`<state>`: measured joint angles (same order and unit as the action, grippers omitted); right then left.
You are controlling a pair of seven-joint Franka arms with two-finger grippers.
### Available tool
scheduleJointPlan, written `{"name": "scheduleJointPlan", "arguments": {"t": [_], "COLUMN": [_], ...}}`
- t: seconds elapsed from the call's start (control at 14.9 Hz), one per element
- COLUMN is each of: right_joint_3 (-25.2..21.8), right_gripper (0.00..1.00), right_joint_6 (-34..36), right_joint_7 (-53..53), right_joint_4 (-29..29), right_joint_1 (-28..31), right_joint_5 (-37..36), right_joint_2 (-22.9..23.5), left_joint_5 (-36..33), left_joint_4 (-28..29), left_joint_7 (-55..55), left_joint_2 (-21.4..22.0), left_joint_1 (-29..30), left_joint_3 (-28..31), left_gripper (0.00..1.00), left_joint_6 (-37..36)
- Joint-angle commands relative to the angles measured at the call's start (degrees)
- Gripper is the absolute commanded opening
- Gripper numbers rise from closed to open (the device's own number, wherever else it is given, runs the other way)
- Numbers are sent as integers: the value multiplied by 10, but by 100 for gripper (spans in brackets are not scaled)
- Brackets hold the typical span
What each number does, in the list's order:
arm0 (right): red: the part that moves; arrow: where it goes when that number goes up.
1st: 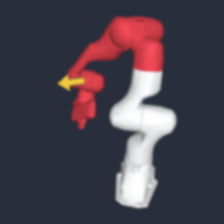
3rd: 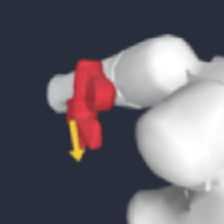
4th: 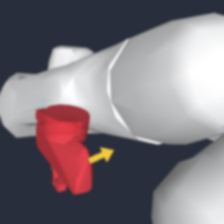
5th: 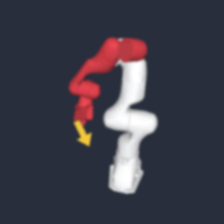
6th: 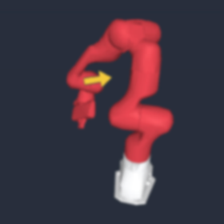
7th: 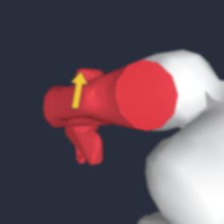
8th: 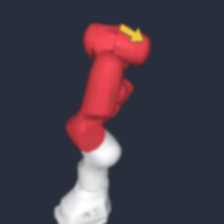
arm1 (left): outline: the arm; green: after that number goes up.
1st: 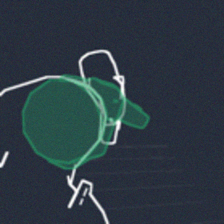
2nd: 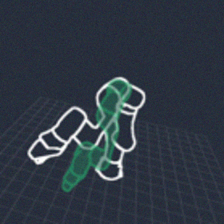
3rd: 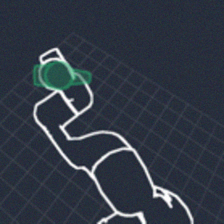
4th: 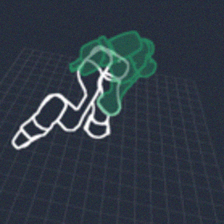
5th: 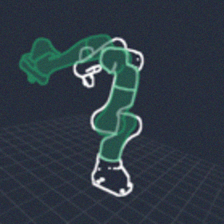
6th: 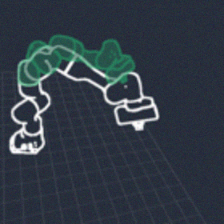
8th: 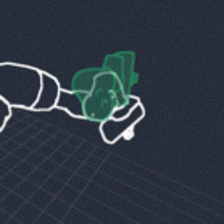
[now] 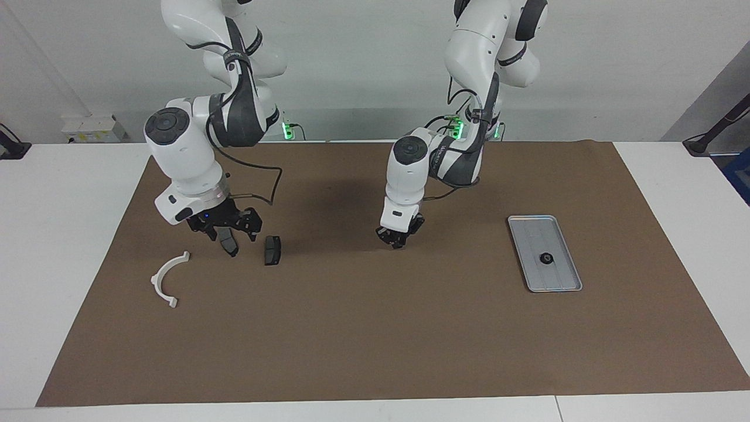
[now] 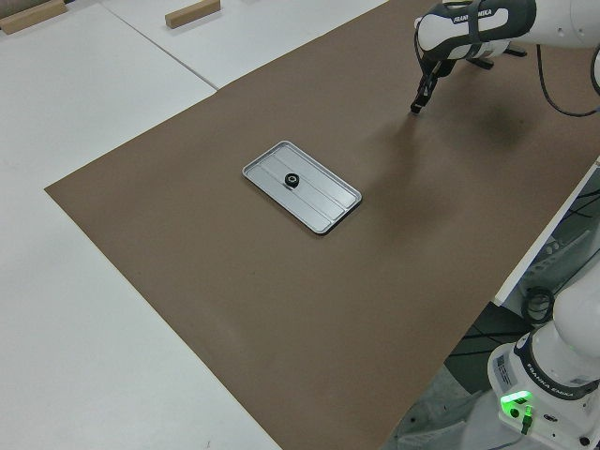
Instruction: Place bearing gear from tray to pile
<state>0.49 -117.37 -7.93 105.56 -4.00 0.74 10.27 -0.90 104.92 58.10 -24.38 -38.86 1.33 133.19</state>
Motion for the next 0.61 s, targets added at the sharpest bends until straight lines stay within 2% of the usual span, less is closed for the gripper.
{"name": "scheduleJointPlan", "arguments": {"t": [0.0,0.13,0.2,0.27,0.34,0.4,0.54], "right_joint_3": [2,2,2,2,2,2,2], "right_gripper": [100,100,100,100,100,100,100], "right_joint_6": [-7,-7,-7,-8,-9,-9,-9], "right_joint_7": [-6,-7,-7,-7,-7,-7,-40], "right_joint_4": [1,1,1,1,1,1,1], "right_joint_1": [3,1,0,0,0,0,-9], "right_joint_5": [10,10,11,11,11,11,10], "right_joint_2": [0,0,0,0,0,0,0], "left_joint_5": [-21,-22,-22,-22,-24,-26,-24], "left_joint_4": [44,54,54,49,42,28,-28], "left_joint_7": [14,15,14,11,4,-5,-37], "left_joint_2": [18,20,20,20,20,21,38], "left_joint_1": [-17,-17,-17,-16,-11,-7,15], "left_joint_3": [9,9,9,9,9,9,8], "left_gripper": [0,0,3,53,95,100,100], "left_joint_6": [37,46,46,41,33,9,-79]}}
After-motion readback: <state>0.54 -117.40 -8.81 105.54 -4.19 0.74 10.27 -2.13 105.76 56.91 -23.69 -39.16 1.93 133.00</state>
